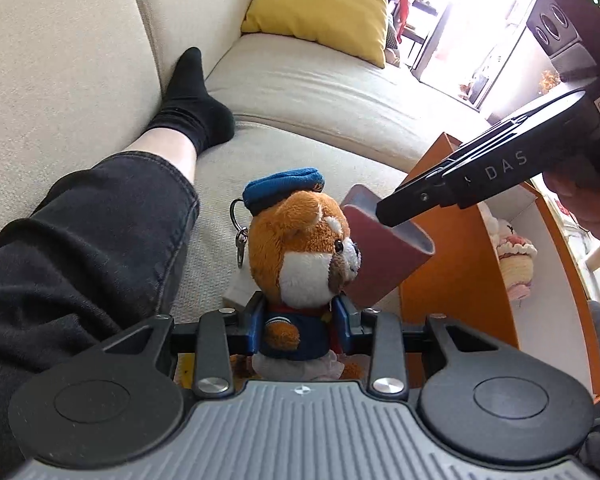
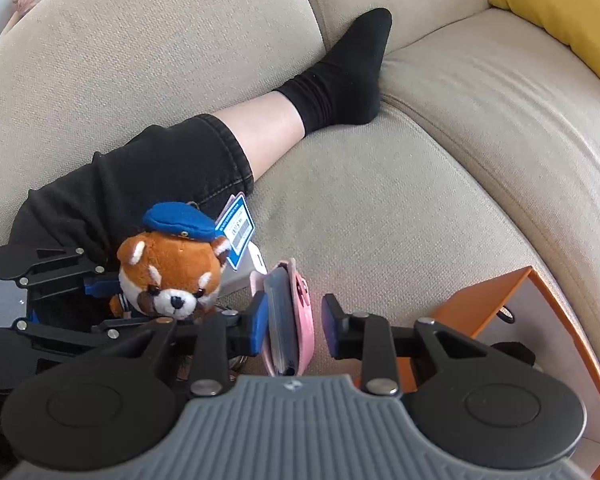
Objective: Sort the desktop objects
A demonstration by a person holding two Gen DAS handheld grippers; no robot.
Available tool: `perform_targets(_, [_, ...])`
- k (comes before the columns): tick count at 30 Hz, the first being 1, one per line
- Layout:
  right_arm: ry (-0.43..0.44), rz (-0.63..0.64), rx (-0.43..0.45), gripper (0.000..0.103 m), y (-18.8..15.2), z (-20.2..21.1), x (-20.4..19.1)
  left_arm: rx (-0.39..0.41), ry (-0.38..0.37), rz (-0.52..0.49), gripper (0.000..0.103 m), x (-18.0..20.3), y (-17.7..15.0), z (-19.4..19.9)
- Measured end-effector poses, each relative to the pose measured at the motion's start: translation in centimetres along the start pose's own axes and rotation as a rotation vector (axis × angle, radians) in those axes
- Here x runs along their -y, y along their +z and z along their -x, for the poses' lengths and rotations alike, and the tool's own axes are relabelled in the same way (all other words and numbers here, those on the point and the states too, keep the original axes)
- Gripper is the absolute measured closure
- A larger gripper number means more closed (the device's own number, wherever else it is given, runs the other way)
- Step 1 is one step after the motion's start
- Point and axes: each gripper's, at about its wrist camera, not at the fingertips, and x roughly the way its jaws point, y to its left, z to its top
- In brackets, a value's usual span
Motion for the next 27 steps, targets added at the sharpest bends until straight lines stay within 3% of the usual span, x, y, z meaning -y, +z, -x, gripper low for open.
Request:
perform_targets(7, [0.069, -0.001, 0.014, 0.071, -0.6, 1.3, -0.1, -0.003, -0.026, -0.024, 0.064, 1.8, 1.2, -1.6])
perform_targets(13, [0.018, 0.059, 0.046, 0.067, -0.7, 1.7, 0.0, -0.017, -0.004, -0.017, 0.064, 1.3, 0.8, -1.5])
perform_targets(15, [-0.052, 0.075, 0.067, 0.054, -0.4, 2.1, 0.4, -0.021, 0.005, -0.015, 0.064, 1.0, 0.6, -1.4])
perform_targets(17, [-0.114, 0.091, 0.039, 0.048, 0.1, 2.0, 1.4, -0.019, 0.014, -0.012, 0.064, 0.9, 0.6, -1.2])
perform_targets(21, [-0.152, 0.126, -0.071, 0.043, 1.1, -0.4, 2.7, 0.002, 0.031, -0.006, 0.064, 0.5, 0.8, -0.2])
perform_targets(25, [-0.145, 0.212, -0.140, 0.041, 1.1, -3.0, 2.1, 0.014, 0.053, -0.010, 0.064, 0.0, 1.0, 0.7])
perform_targets(27, [-0.175, 0.289, -0.149, 0.032, 0.9, -4.0, 1.1, 0.020, 0.068, -0.010, 0.064, -0.2, 1.0, 0.9])
